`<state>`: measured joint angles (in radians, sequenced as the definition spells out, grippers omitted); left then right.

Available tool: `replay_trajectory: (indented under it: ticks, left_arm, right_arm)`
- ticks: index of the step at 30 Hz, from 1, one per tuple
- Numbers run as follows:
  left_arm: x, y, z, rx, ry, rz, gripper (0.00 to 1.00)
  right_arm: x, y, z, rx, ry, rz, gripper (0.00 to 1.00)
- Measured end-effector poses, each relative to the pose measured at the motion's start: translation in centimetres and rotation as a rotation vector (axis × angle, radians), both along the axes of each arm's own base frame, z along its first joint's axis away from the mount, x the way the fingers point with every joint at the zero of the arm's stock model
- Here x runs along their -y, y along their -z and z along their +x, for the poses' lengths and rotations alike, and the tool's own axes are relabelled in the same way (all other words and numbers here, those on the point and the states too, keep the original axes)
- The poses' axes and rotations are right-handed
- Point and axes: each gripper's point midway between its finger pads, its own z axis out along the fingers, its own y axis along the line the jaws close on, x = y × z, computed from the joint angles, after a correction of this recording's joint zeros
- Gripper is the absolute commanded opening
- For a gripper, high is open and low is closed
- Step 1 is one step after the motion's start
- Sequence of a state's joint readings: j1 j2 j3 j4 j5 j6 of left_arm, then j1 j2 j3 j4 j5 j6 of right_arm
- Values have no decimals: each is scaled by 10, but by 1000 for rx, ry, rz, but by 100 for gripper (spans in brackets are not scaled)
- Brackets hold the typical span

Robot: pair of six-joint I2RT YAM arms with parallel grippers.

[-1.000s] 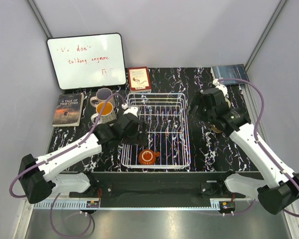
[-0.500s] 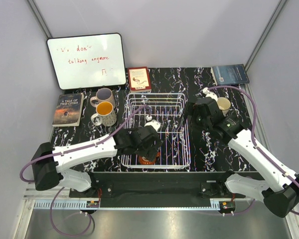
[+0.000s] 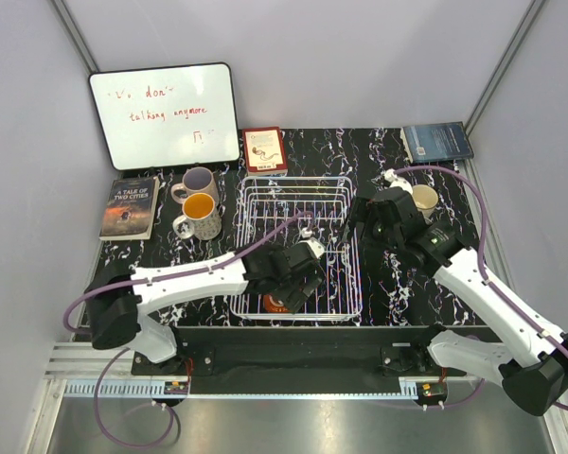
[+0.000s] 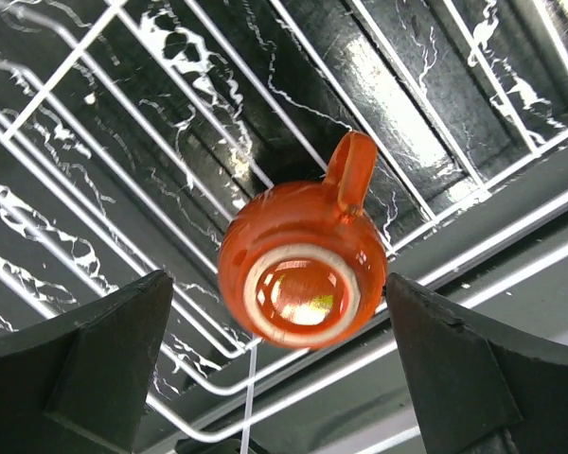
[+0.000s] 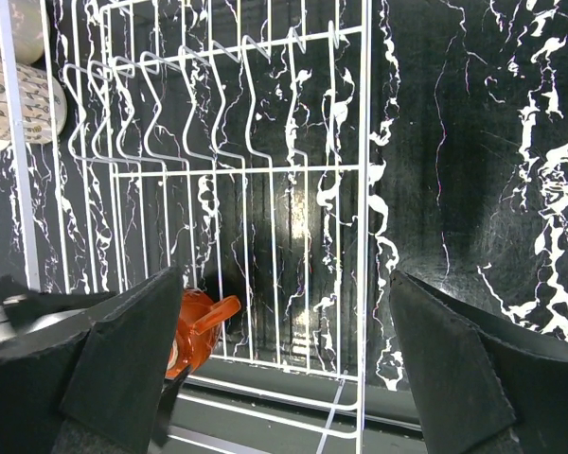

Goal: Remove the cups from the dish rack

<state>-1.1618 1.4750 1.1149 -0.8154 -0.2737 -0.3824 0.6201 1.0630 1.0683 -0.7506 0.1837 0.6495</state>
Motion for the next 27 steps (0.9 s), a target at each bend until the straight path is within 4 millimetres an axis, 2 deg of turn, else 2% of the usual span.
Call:
replay_trajectory:
  ticks: [4,10,18,21,27]
  left_arm:
    - [3,11,-1,-9,46,49,99]
    - [15,15,4,-7,108,68,98]
    - [31,28,6,-28,162,78,95]
    - [33,30,4,-42,185,73,86]
    - [39,40,-2,-78,231,75,52]
  right_arm:
    - [0,3,-1,-6,-4,0,96]
    - [1,9,-5,-15,-8,-2,96]
    - [3,7,-7,-5,-7,4,96]
    - [3,7,-8,-7,-7,3,96]
    - [4,8,-8,-8,-7,2,96]
